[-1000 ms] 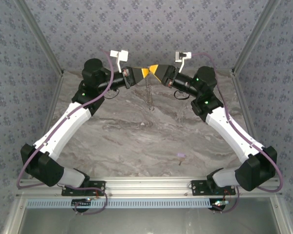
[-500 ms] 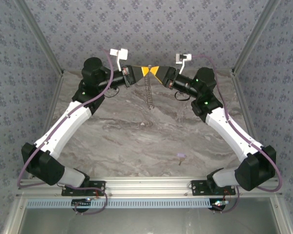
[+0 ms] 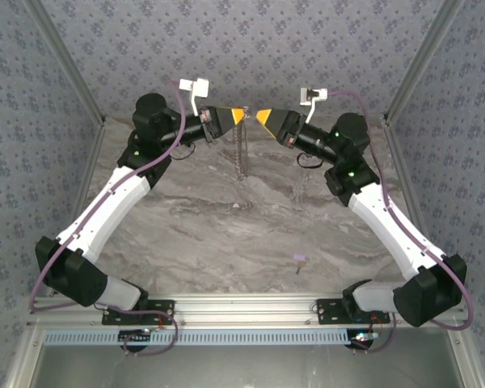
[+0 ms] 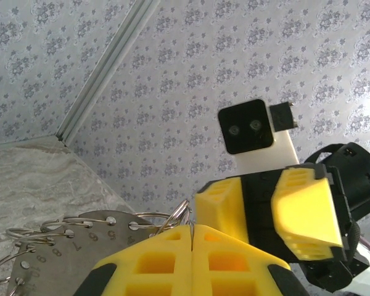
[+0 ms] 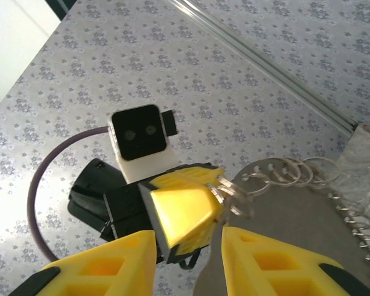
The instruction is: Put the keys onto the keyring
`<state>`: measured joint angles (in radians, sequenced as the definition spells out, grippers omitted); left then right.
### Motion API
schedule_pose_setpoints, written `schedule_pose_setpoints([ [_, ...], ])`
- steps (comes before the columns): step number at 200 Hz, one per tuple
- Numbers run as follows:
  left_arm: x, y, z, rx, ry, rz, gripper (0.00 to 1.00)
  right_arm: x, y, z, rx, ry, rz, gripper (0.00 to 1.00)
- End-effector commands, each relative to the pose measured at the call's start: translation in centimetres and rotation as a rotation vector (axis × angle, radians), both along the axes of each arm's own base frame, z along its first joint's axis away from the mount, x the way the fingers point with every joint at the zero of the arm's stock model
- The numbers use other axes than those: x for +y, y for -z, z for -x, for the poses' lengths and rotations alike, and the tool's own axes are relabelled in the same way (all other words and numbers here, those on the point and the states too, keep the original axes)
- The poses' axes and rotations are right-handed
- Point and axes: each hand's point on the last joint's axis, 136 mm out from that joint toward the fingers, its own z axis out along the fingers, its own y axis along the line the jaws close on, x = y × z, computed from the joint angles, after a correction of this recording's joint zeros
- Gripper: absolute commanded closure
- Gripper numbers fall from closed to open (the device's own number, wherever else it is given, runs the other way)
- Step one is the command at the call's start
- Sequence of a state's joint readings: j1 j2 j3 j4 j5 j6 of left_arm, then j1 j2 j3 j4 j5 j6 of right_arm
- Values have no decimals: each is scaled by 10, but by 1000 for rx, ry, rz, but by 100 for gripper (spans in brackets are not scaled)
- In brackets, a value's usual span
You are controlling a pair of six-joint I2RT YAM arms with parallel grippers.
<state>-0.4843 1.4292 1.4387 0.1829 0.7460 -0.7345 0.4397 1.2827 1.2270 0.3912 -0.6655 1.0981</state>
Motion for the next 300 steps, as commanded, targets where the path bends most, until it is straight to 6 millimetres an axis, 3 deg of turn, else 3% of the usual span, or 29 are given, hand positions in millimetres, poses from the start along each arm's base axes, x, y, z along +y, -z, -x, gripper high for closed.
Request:
schedule_pose_setpoints([
  [1,2,-29,7,-74,23,41,100,4,-14,8,-48,-9,2,64],
  [51,1,-29,8,-66,33,44,100,14,-22,3,-73,-26,-12,64],
  [126,1,-33,13,-67,48,55,100,17,-17,-7,-61,-26,-9,65],
  [300,0,-39,18,-68,68,74,100,27,-12,-8,-59,-57,-3,69],
])
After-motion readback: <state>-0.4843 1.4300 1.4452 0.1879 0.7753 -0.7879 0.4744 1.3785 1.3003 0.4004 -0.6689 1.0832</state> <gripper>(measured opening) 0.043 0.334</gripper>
